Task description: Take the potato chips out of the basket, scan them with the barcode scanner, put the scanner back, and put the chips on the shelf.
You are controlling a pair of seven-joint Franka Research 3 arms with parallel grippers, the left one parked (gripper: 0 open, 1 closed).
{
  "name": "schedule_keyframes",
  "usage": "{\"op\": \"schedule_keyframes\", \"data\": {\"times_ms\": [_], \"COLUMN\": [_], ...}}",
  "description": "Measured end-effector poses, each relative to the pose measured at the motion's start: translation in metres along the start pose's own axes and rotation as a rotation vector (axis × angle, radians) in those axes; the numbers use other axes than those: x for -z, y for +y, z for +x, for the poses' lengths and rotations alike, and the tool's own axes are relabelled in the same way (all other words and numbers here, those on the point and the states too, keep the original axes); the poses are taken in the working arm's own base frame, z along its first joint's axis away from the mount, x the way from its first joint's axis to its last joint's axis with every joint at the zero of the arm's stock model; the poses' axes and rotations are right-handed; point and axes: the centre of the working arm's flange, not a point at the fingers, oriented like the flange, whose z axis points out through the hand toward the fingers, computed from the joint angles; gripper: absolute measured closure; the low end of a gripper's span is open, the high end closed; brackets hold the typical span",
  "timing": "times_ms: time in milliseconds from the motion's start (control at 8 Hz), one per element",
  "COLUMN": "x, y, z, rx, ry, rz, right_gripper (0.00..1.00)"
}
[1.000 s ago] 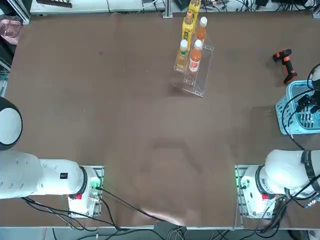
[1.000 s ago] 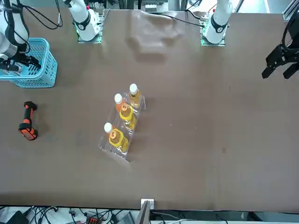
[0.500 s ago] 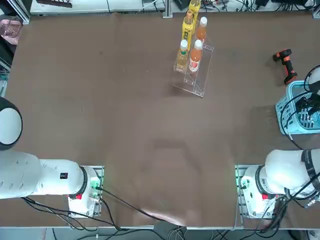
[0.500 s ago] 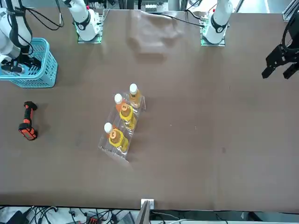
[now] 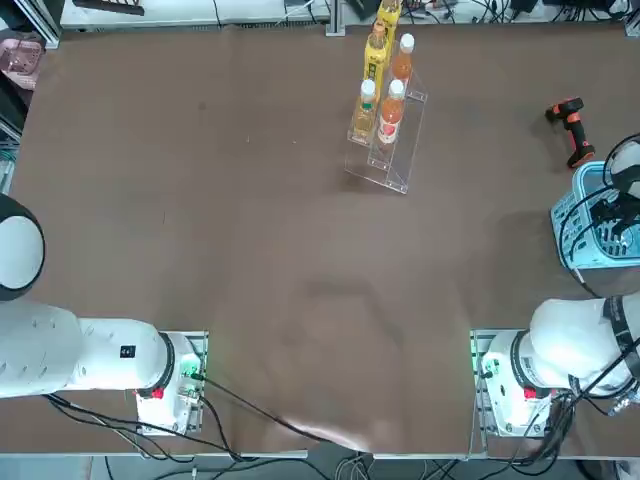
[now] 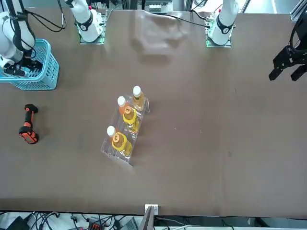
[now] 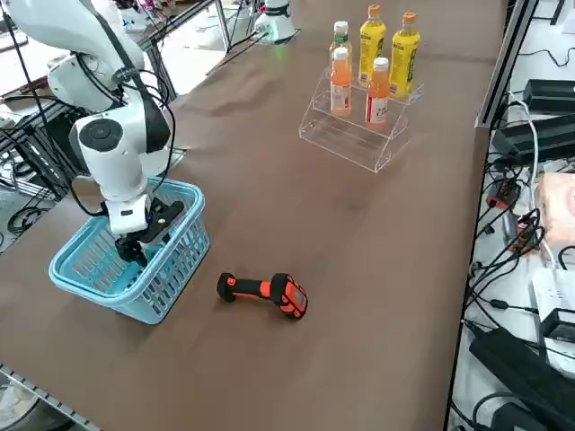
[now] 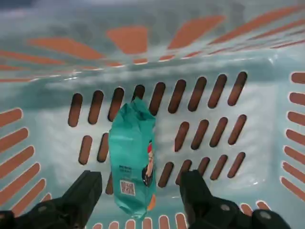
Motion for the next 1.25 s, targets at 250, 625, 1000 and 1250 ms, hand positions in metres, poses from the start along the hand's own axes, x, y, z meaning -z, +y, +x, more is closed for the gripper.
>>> {"op": "schedule_keyframes", "data": {"times_ms": [250, 625, 1000, 1250], "x": [-0.0033, -0.0049, -0.0055, -0.0060], "y": [-0.0003, -0.0003, -0.0004, -0.0006], "z": [-0.0001, 0.0006, 0.0014, 0.0018], "rx": [0.001, 0.004, 0.007, 0.009], "ry": [-0.006, -0.004, -0.001, 0.000], "rz": [0.001, -0.002, -0.004, -0.005], "right_gripper": [0.00, 0.00, 0.00, 0.00]}}
